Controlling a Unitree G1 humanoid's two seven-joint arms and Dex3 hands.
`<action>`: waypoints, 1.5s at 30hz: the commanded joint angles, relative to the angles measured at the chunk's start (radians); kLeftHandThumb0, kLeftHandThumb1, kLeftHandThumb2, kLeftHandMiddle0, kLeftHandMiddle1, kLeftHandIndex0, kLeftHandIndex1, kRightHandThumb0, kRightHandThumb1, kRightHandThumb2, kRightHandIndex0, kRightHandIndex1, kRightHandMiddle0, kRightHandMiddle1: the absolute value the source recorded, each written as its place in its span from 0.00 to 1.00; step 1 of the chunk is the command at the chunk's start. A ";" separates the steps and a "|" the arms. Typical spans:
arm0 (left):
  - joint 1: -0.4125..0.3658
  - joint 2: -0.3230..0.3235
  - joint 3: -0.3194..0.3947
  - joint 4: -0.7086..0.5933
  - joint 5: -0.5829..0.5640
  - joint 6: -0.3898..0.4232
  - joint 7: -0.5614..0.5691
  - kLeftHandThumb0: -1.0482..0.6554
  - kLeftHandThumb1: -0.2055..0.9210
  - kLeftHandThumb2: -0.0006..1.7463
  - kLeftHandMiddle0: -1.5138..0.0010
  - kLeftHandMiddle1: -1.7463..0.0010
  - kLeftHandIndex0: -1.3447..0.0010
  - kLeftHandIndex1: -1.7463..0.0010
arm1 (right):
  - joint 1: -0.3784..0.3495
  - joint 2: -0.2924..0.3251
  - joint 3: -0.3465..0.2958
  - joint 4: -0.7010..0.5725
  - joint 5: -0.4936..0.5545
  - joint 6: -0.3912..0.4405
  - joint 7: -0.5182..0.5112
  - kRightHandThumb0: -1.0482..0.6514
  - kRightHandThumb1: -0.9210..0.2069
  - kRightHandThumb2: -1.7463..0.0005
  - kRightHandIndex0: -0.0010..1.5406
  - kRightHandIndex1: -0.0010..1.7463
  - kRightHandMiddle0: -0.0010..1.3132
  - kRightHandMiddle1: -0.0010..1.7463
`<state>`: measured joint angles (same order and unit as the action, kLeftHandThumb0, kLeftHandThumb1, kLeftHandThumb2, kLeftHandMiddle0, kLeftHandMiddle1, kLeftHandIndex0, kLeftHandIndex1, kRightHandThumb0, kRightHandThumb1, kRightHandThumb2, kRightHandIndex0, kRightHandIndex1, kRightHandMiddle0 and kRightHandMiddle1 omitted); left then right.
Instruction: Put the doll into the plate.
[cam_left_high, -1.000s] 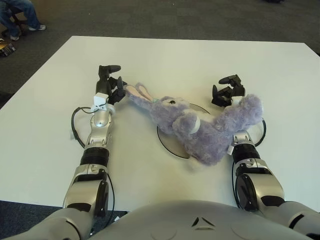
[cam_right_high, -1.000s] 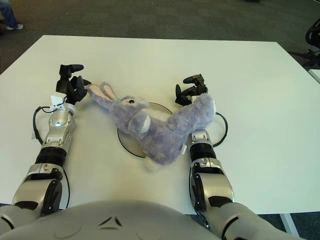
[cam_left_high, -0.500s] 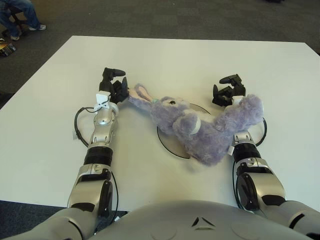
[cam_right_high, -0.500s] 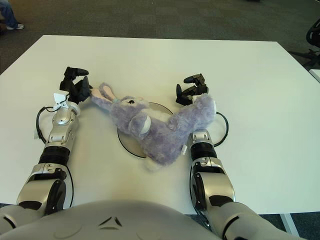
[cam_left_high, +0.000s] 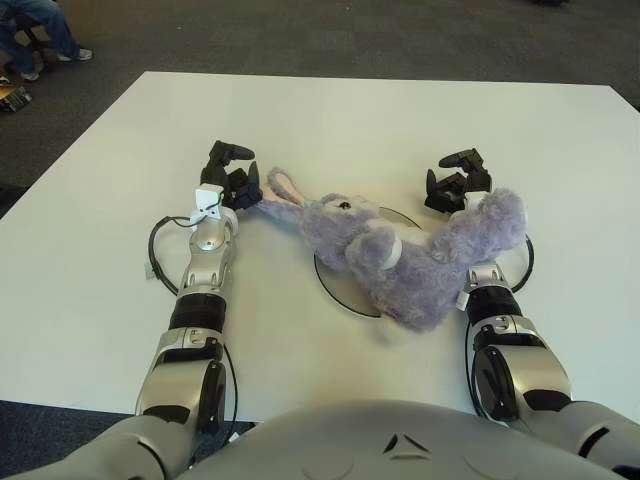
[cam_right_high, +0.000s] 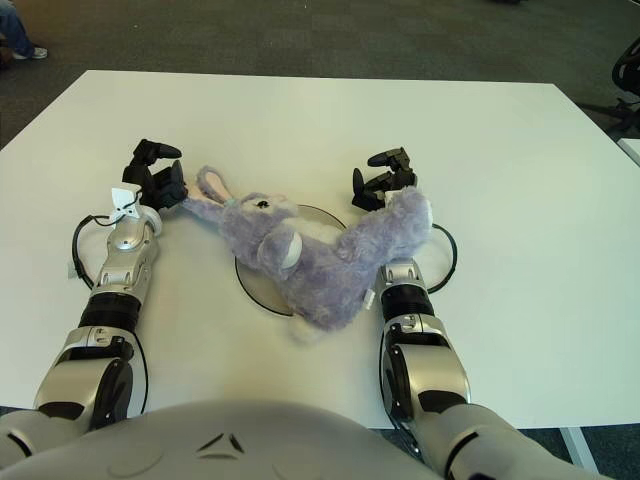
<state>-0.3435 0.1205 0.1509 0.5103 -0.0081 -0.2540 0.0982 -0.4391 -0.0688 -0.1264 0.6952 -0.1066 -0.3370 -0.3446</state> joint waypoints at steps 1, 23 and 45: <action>-0.012 -0.001 0.006 0.022 -0.017 -0.010 -0.018 0.35 0.54 0.69 0.21 0.00 0.60 0.00 | 0.016 -0.009 -0.011 0.017 0.006 0.032 -0.006 0.61 0.52 0.31 0.47 0.89 0.31 0.95; -0.036 -0.046 0.058 0.096 -0.046 -0.001 0.082 0.34 0.51 0.72 0.15 0.00 0.57 0.00 | 0.035 -0.009 -0.011 -0.019 0.007 0.052 -0.005 0.61 0.51 0.31 0.47 0.89 0.30 0.94; -0.055 -0.049 0.079 0.151 -0.081 0.041 0.067 0.35 0.56 0.68 0.15 0.00 0.61 0.00 | 0.047 -0.011 -0.011 -0.042 0.003 0.068 -0.008 0.61 0.50 0.32 0.46 0.89 0.30 0.94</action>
<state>-0.4214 0.0770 0.2302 0.6290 -0.0796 -0.2530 0.1754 -0.4174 -0.0684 -0.1275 0.6462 -0.1044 -0.2996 -0.3454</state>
